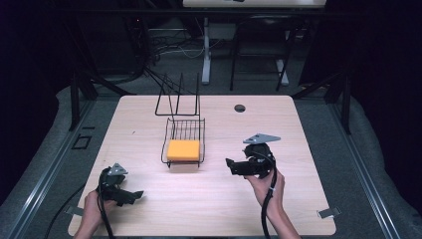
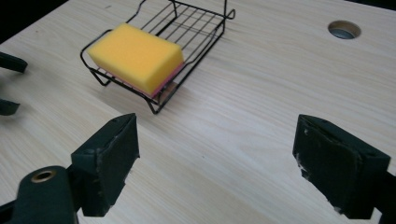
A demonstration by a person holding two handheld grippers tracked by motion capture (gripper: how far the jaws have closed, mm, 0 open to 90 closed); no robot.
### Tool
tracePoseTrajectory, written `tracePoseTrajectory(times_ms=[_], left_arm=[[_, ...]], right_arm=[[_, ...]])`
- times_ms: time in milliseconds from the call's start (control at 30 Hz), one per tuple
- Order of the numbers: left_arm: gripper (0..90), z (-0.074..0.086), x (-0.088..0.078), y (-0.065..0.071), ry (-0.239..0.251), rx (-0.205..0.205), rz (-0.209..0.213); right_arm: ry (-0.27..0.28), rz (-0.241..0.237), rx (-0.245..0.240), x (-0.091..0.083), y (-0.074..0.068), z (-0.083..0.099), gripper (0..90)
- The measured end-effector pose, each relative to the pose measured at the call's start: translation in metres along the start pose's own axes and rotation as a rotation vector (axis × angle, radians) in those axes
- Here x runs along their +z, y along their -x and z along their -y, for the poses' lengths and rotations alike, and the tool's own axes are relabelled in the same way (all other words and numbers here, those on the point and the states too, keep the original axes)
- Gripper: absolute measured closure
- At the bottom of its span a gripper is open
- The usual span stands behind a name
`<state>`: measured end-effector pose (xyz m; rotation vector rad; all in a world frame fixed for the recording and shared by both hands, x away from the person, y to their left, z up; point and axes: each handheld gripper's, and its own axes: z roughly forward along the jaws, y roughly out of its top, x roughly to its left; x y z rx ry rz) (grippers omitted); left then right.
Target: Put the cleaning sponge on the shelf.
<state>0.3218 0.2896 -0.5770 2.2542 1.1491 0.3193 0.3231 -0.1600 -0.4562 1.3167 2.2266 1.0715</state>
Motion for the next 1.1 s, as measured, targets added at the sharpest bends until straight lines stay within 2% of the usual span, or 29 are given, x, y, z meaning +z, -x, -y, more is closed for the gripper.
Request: tracePoseTrajectory(times_ms=[200, 267, 400, 433, 500, 633, 700, 767, 833, 1100], left_arm=[[0.1, 0.0, 0.0, 0.0, 0.001, -0.002, 0.0], [0.0, 0.0, 0.0, 0.0, 0.001, -0.003, 0.0], [0.1, 0.0, 0.0, 0.0, 0.001, -0.002, 0.002], [0.0, 0.0, 0.001, 0.0, 0.0, -0.001, 0.001], [0.0, 0.0, 0.001, 0.0, -0.002, -0.001, 0.003], [0.0, 0.0, 0.002, 0.0, -0.002, -0.001, 0.002], [0.0, 0.0, 0.002, 0.0, -0.003, 0.0, 0.004], [0.0, 0.0, 0.002, 0.0, -0.002, 0.0, 0.004], [0.0, 0.0, 0.002, 0.0, -0.002, 0.0, 0.005], [0.0, -0.001, 0.0, 0.0, 0.007, 0.02, -0.004]], right_arm=[[-0.007, 0.014, 0.009, -0.012, 0.011, 0.016, 14.2], [-0.013, 0.028, 0.023, -0.018, 0.019, 0.028, 14.2], [-0.037, 0.036, 0.045, -0.019, 0.027, 0.041, 14.2], [-0.052, 0.039, 0.061, -0.019, 0.032, 0.052, 14.1], [-0.067, 0.029, 0.066, -0.018, 0.036, 0.059, 14.1], [-0.093, 0.034, 0.062, -0.015, 0.038, 0.068, 14.1], [-0.093, 0.017, 0.063, -0.012, 0.039, 0.072, 14.0], [-0.116, 0.024, 0.035, -0.01, 0.038, 0.074, 13.5], [-0.114, 0.033, 0.01, -0.008, 0.038, 0.077, 13.2], [-0.129, 0.027, 0.007, -0.005, 0.042, 0.082, 12.6]])
